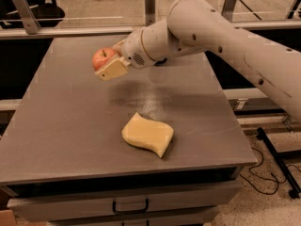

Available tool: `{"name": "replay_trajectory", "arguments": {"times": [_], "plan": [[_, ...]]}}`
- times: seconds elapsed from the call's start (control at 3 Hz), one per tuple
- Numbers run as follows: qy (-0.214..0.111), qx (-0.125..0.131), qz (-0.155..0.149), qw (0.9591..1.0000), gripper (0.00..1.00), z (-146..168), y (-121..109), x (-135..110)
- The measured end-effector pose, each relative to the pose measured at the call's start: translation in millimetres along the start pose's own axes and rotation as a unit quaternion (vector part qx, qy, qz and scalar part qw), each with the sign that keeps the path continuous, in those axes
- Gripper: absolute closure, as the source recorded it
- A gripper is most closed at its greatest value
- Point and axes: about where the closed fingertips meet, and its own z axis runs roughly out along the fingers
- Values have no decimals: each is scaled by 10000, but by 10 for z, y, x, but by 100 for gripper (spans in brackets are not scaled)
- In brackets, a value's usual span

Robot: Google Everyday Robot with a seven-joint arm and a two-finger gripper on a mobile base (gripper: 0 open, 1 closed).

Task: Move apple near pepsi can

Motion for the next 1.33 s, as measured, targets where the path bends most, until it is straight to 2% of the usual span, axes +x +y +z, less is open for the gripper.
{"name": "replay_trajectory", "arguments": {"times": [0.33,0.67,1.0,1.33], "plan": [[76,207,31,9998,100,-133,-56,44],[66,751,-26,9972,100,-590,-175,146],[146,1338,-78,9909,100,-1203,-357,349],[91,1722,-81,9850,100,-1650,-612,554]]}}
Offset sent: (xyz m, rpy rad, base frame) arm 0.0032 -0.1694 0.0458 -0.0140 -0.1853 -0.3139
